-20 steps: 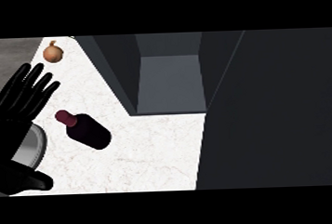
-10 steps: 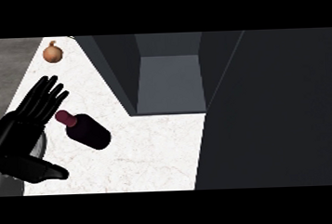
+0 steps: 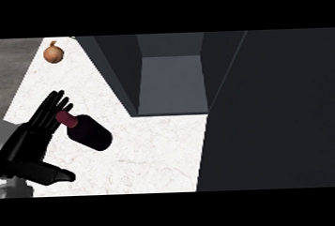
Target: Pick up the wine, place it into the cabinet and close the cabinet
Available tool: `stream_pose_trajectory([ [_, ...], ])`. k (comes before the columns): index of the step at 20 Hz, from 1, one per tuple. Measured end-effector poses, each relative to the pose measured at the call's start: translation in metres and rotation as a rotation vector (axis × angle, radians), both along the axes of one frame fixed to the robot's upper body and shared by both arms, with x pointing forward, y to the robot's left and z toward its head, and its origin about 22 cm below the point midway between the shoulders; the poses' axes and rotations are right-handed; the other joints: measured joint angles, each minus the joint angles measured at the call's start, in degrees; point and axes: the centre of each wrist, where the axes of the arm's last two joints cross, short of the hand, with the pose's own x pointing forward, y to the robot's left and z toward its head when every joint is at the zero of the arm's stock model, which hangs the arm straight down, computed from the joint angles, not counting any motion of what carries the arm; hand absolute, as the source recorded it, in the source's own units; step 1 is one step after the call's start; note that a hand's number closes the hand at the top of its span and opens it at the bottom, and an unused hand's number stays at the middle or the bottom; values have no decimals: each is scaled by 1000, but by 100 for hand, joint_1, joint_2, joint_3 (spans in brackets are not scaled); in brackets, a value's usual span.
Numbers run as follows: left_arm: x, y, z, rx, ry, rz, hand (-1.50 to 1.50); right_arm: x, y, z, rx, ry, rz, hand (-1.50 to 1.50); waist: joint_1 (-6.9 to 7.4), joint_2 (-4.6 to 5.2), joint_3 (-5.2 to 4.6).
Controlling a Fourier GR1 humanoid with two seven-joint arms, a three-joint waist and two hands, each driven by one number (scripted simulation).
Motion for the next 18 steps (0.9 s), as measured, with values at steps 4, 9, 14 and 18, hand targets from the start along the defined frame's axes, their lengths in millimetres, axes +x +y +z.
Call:
stream_pose_trajectory([
  [4,8,0,-21,-3,15,0,-150,2,-2,0,1,3,-9,-150,-7,5,2],
  [9,14,13,-43,4,41,7,-150,0,-2,1,1,-2,-5,-150,-28,4,0],
  [14,11,13,-66,11,65,12,-150,1,0,4,-4,-12,2,-150,-13,3,1],
  [18,15,18,-84,4,84,18,-150,1,3,4,-2,-11,20,-150,-26,5,-2],
])
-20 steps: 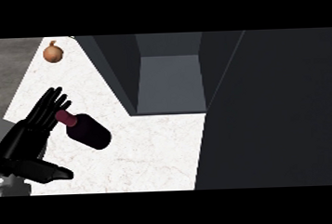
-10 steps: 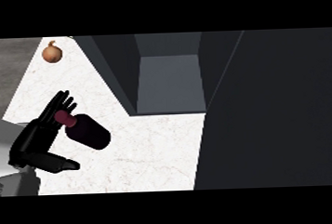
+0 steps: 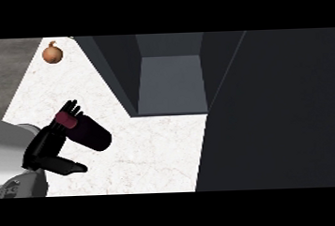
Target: Pick up the wine, place it into the cabinet and close the cabinet
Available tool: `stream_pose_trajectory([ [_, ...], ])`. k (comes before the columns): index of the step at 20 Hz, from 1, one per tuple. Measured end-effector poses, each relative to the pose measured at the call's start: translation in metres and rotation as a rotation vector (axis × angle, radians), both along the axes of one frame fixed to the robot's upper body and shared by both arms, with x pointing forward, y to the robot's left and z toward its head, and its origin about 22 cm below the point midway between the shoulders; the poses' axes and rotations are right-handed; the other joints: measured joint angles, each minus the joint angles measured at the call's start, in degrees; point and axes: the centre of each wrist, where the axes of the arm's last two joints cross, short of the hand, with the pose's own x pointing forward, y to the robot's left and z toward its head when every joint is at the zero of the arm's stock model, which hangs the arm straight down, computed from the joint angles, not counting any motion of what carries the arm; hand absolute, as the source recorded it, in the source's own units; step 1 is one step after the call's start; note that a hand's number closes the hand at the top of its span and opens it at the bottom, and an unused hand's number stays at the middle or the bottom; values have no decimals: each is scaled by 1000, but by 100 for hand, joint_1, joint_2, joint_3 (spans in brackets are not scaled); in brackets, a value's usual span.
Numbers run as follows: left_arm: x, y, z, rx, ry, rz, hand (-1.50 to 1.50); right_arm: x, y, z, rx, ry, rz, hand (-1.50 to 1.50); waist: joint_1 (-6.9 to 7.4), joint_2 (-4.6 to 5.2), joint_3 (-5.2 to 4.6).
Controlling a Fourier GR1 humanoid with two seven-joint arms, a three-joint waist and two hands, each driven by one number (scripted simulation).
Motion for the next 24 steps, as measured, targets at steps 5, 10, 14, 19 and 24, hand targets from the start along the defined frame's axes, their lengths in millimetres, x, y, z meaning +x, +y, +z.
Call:
stream_pose_trajectory([
  [5,6,2,-19,-25,27,-3,-150,0,3,3,2,-13,11,-150,-10,4,-1],
  [10,4,6,-39,-64,59,1,-150,-2,5,2,3,-11,20,-150,-21,6,-1],
  [14,5,9,-48,-66,75,-3,-150,-3,4,2,1,-9,12,-150,-31,7,-3],
  [19,17,-1,-51,-55,73,-8,-150,-2,1,6,13,-23,-8,-150,-40,9,-3],
  [24,16,-4,-57,-61,75,1,150,-3,-2,7,13,-18,-21,-150,-53,6,-3],
])
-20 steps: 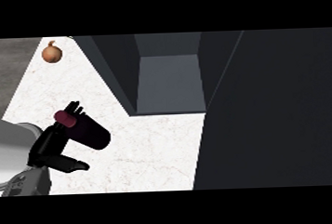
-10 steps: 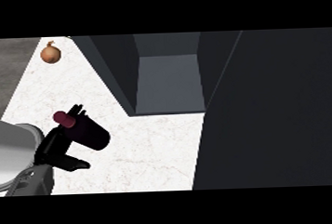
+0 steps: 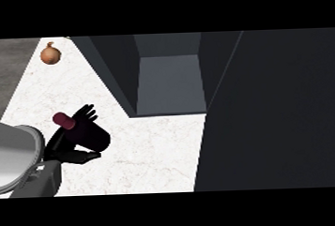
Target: Pick up the wine, place it into the cabinet and close the cabinet
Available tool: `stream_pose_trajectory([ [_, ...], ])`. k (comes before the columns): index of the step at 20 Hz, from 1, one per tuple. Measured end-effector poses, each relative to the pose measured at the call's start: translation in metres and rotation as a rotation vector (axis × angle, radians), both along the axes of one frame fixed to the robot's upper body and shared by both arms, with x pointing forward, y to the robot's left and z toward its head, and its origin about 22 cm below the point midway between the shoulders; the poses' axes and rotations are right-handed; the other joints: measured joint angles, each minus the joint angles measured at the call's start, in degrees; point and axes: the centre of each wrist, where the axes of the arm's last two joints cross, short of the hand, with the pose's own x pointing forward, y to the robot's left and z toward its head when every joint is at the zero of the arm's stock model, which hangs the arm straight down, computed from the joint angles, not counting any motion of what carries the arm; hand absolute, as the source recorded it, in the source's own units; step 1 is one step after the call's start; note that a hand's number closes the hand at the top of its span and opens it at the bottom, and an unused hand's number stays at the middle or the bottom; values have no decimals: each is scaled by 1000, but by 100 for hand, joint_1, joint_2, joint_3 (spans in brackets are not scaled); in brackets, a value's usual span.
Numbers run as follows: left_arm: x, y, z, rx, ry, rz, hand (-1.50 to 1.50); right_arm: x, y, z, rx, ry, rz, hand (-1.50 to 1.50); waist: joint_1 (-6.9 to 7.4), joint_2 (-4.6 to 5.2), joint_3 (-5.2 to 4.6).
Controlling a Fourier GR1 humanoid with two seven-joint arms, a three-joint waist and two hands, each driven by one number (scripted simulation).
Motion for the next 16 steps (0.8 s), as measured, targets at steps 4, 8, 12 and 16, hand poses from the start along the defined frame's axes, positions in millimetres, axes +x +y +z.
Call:
stream_pose_trajectory([
  [4,2,-9,-4,-38,10,-28,150,1,1,1,-3,-2,2,-150,-6,1,2],
  [8,10,-21,-1,18,-41,-86,150,2,1,0,0,3,5,-150,-15,6,0],
  [12,9,-30,-1,85,-149,-119,150,4,1,-2,-2,9,3,-150,7,-8,5],
  [16,11,-44,-2,101,-228,-68,150,4,2,-1,-2,6,8,-150,44,-15,15],
])
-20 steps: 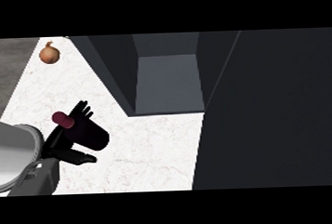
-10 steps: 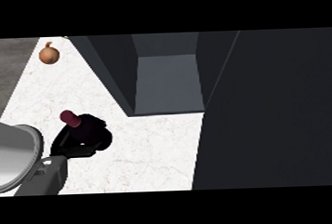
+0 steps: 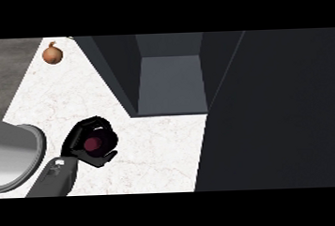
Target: Pick up the wine, place it into the cabinet and close the cabinet
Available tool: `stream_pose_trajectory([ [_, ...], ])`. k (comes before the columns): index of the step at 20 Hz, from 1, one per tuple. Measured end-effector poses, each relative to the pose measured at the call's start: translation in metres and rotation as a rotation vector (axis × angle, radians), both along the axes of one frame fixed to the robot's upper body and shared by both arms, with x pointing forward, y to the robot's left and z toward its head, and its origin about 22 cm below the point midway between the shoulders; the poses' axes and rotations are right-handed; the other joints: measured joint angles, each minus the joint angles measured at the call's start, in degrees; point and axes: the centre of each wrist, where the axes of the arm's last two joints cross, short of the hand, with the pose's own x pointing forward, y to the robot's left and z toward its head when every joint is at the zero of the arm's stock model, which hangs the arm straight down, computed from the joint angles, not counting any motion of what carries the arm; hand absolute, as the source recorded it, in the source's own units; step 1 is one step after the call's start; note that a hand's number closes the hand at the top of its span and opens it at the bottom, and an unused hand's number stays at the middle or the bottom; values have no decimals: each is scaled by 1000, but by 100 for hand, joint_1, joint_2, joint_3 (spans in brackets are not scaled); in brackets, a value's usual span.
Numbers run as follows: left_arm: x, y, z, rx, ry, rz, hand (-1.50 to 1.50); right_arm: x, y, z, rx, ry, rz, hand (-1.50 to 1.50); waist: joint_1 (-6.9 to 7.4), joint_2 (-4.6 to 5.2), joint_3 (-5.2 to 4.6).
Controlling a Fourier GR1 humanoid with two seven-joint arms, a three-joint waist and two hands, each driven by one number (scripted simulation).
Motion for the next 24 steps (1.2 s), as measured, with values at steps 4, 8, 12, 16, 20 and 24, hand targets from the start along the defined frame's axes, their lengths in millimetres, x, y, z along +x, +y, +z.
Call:
stream_pose_trajectory([
  [4,-7,-31,-9,-56,-68,142,150,0,-1,-3,-2,16,-6,-150,43,-26,0],
  [8,-8,-54,-3,-94,-165,210,150,1,-3,-2,4,15,-19,-150,85,-34,0],
  [12,-7,-75,14,-116,-234,224,150,0,-5,-5,2,29,-25,-150,81,-39,1],
  [16,0,-97,44,-152,-255,193,150,2,-3,-3,2,24,-19,-150,90,-40,0],
  [20,-3,-123,81,-207,-256,152,150,2,-4,-7,9,37,-17,-150,93,-41,2],
  [24,-4,-151,119,-246,-240,142,150,6,-8,-5,10,33,-24,-150,75,-27,1],
])
